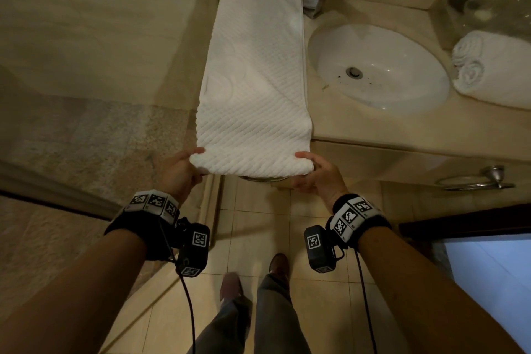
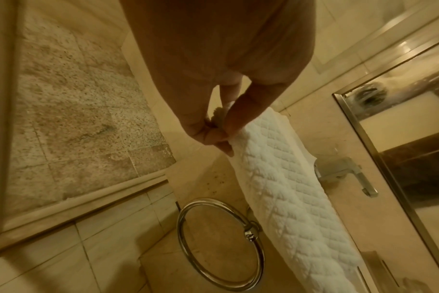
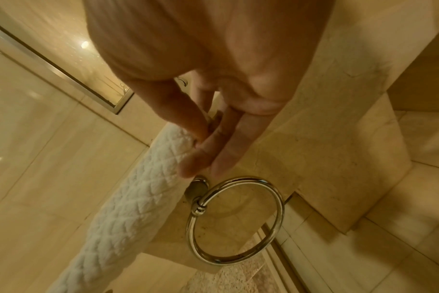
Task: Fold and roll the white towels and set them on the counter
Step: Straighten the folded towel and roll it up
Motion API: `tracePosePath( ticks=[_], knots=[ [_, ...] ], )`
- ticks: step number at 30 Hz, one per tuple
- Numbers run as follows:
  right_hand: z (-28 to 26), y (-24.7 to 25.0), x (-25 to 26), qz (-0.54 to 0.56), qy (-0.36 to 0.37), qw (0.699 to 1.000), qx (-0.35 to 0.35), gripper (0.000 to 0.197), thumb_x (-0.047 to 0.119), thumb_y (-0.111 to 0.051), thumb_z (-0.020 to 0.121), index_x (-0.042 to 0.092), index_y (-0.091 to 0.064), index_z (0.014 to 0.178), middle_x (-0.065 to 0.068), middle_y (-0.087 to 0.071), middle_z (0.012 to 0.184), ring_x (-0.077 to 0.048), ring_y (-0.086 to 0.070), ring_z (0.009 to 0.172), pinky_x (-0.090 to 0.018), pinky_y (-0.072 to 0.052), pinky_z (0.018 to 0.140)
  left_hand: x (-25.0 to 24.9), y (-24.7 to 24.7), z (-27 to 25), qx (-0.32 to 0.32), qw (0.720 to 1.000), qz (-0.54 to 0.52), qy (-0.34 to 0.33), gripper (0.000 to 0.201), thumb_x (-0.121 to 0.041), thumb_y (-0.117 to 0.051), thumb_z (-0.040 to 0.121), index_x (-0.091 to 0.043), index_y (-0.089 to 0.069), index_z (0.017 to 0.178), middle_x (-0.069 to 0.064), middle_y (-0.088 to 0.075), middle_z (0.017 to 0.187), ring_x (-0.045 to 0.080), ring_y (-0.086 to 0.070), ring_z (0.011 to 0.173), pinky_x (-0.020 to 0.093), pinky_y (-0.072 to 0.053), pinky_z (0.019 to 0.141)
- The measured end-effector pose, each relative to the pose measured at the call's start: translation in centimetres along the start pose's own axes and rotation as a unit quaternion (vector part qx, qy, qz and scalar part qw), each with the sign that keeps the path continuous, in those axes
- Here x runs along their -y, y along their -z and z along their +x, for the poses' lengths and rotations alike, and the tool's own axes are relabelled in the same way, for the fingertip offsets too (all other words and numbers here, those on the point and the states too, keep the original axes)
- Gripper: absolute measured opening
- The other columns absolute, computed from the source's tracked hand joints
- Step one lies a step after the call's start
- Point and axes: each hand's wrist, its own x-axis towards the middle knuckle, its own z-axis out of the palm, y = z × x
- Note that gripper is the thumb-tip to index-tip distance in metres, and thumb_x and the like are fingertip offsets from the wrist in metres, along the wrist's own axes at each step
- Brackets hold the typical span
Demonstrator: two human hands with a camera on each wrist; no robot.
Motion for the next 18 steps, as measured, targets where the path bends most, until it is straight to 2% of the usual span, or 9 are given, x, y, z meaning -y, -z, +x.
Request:
tracePosePath(
  ticks=[2,5,7,9,11,13,15,17,18],
  knots=[
    [0.0,0.2,0.0,-0.003,0.011,1.000,0.007,0.049,-0.023,-0.059,0.076,0.007,-0.064,0.114,-0.013,-0.061,0.097,-0.022,-0.065,0.064,-0.031,-0.061,0.064,0.0,0.0,0.2,0.009,1.000,-0.007,-0.005,0.049,0.020,-0.036,0.076,-0.010,-0.063,0.106,0.001,-0.061,0.098,0.018,-0.059,0.086,0.024,-0.045,0.064],
    [0.3,0.2,0.0,0.000,0.015,1.000,-0.003,0.034,-0.005,-0.061,0.088,0.009,-0.062,0.119,-0.012,-0.065,0.086,-0.018,-0.068,0.055,-0.026,-0.058,0.054,-0.2,0.0,0.4,0.044,0.999,-0.003,-0.012,0.033,0.011,-0.043,0.088,-0.018,-0.057,0.091,0.002,-0.058,0.089,0.011,-0.055,0.078,0.017,-0.049,0.059],
    [0.7,0.1,0.1,-0.020,0.015,1.000,-0.017,0.028,0.004,-0.061,0.092,0.006,-0.060,0.120,-0.008,-0.064,0.083,-0.016,-0.065,0.056,-0.024,-0.055,0.048,-0.2,-0.1,0.8,0.038,0.999,-0.026,-0.004,0.018,0.000,-0.048,0.094,-0.017,-0.054,0.090,-0.001,-0.056,0.086,0.010,-0.053,0.076,0.018,-0.047,0.061],
    [1.0,-0.1,0.3,-0.036,0.027,0.999,-0.025,0.027,0.011,-0.061,0.093,0.003,-0.060,0.119,-0.001,-0.062,0.082,-0.011,-0.059,0.061,-0.028,-0.057,0.053,0.1,0.0,1.4,0.017,0.999,-0.042,0.001,0.005,-0.015,-0.057,0.092,-0.012,-0.058,0.096,0.000,-0.059,0.087,0.012,-0.052,0.076,0.021,-0.044,0.060],
    [1.6,-0.2,0.5,-0.073,0.046,0.996,-0.036,0.026,0.018,-0.063,0.092,0.005,-0.063,0.115,0.003,-0.064,0.086,-0.005,-0.058,0.068,-0.031,-0.055,0.067,0.3,0.2,2.1,-0.011,0.999,-0.042,0.006,0.019,-0.026,-0.064,0.088,-0.010,-0.062,0.099,0.003,-0.063,0.089,0.014,-0.054,0.075,0.024,-0.044,0.059],
    [2.0,-0.5,1.0,-0.089,0.049,0.994,-0.034,0.021,0.025,-0.064,0.091,0.010,-0.067,0.106,-0.002,-0.068,0.096,-0.007,-0.063,0.077,-0.033,-0.057,0.075,0.2,0.1,2.5,-0.038,0.999,-0.035,0.003,0.035,-0.033,-0.067,0.085,-0.003,-0.063,0.104,0.009,-0.065,0.093,0.016,-0.055,0.074,0.027,-0.046,0.060],
    [2.7,-0.8,1.3,-0.082,0.033,0.995,-0.036,0.013,0.032,-0.067,0.088,0.019,-0.069,0.090,-0.004,-0.071,0.100,-0.018,-0.067,0.090,-0.047,-0.056,0.085,-0.1,-0.1,2.8,-0.040,0.999,-0.029,0.003,0.035,-0.032,-0.067,0.086,-0.002,-0.062,0.102,0.009,-0.064,0.091,0.016,-0.056,0.072,0.027,-0.048,0.061],
    [3.8,-0.8,1.0,-0.089,0.023,0.994,-0.051,0.023,0.044,-0.071,0.077,0.022,-0.070,0.079,-0.004,-0.073,0.095,-0.023,-0.069,0.094,-0.052,-0.054,0.088,-0.5,-0.2,2.9,-0.018,0.999,-0.023,0.015,0.006,-0.015,-0.057,0.091,-0.009,-0.059,0.092,0.004,-0.060,0.088,0.012,-0.055,0.074,0.023,-0.048,0.063],
    [4.7,-0.7,0.7,-0.091,0.022,0.994,-0.054,0.033,0.052,-0.072,0.066,0.021,-0.071,0.075,-0.004,-0.075,0.092,-0.024,-0.070,0.092,-0.052,-0.054,0.088,-0.7,-0.2,3.0,-0.003,1.000,-0.010,0.020,0.012,-0.003,-0.050,0.092,-0.013,-0.055,0.087,0.002,-0.056,0.086,0.011,-0.054,0.074,0.020,-0.049,0.062]
  ],
)
